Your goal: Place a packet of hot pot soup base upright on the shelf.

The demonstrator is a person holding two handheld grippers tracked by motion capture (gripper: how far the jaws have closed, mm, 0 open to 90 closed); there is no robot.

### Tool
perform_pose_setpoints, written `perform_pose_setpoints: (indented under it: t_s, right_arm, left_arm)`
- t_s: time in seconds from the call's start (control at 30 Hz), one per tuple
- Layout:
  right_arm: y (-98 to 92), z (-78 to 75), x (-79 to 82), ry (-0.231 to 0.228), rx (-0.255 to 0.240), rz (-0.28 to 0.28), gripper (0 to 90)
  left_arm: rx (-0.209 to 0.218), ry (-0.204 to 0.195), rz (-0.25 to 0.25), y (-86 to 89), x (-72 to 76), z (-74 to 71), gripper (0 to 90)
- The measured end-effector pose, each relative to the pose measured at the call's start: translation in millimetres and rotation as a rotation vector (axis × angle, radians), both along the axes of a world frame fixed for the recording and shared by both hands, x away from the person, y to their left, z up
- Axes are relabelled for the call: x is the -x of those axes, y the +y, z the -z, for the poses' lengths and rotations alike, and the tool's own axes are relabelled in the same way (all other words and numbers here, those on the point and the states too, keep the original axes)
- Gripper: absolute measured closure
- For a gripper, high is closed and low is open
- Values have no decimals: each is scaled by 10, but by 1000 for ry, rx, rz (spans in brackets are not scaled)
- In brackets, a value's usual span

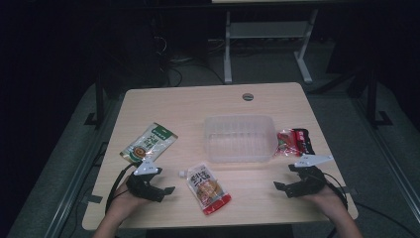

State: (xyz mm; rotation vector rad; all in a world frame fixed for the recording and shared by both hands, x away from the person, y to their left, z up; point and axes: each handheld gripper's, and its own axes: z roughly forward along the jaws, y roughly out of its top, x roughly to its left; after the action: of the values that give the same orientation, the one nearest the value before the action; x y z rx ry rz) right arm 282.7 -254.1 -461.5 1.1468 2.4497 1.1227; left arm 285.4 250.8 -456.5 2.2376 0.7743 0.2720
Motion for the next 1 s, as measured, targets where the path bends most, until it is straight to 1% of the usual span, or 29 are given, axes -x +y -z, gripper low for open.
perform_pose_setpoints:
  t_s: [0.1, 0.13, 0.17, 0.27, 0.3, 0.33, 0.4, 0.43, 0.47, 0.5, 0.53, 0.6, 0.63, 0.7, 0.73, 0.77, 0.83, 0.9, 0.97, 1.0]
  right_arm:
    - [-6, -14, 2, 5, 1, -1, 100]
    - [-20, -26, 0, -8, 6, -10, 102]
    - [-29, -36, 4, -4, 8, -8, 107]
    - [-83, -70, -15, -10, -3, 3, 147]
    - [-101, -87, -26, -2, -4, 20, 171]
    - [-125, -109, -45, -2, -8, 31, 221]
    - [-157, -160, -76, -11, -4, 51, 305]
    - [-189, -232, -132, -7, -14, 84, 422]
    - [-201, -259, -166, -10, -16, 104, 473]
    - [-201, -259, -166, -10, -16, 104, 473]
    - [-208, -282, -198, -4, -16, 125, 524]
    - [-213, -304, -251, -5, -15, 138, 620]
    - [-216, -310, -283, -2, -14, 146, 666]
    - [-220, -324, -360, 11, -10, 158, 734]
    - [-223, -327, -390, 7, -3, 159, 762]
    - [-226, -333, -440, 8, 6, 172, 807]
    - [-240, -341, -503, 14, 0, 184, 858]
    - [-246, -343, -568, 0, 13, 190, 894]
    - [-246, -352, -618, 5, 11, 197, 896]
    - [-245, -358, -648, 5, 12, 198, 896]
  left_arm:
    - [-6, 0, 10, -6, 4, -13, 134]
    - [-6, -1, 12, -9, 4, -17, 134]
    - [0, -2, 8, -13, 7, -20, 134]
    - [2, -1, -1, -7, 12, -27, 134]
    - [2, -1, -3, -11, 18, -33, 135]
    - [-2, -4, 1, -12, 21, -40, 136]
    - [6, -3, 2, -16, 30, -30, 138]
    - [0, 0, 6, -13, 32, -27, 139]
    - [-4, 3, 10, 0, 47, -15, 139]
    - [-4, 3, 10, 0, 47, -15, 139]
    - [-6, 3, 11, 12, 54, -13, 139]
    - [-11, -3, 11, 25, 55, -23, 139]
    - [-2, -1, 6, 27, 58, -30, 139]
    - [-6, 1, 7, 35, 52, -46, 140]
    - [0, 1, 4, 32, 51, -51, 141]
    - [1, 2, 3, 31, 49, -53, 141]
    - [2, 2, 3, 26, 37, -56, 141]
    - [5, 5, 4, 17, 23, -54, 142]
    - [9, 9, 2, 10, 29, -36, 142]
    - [-4, 17, 6, 8, 30, -31, 142]
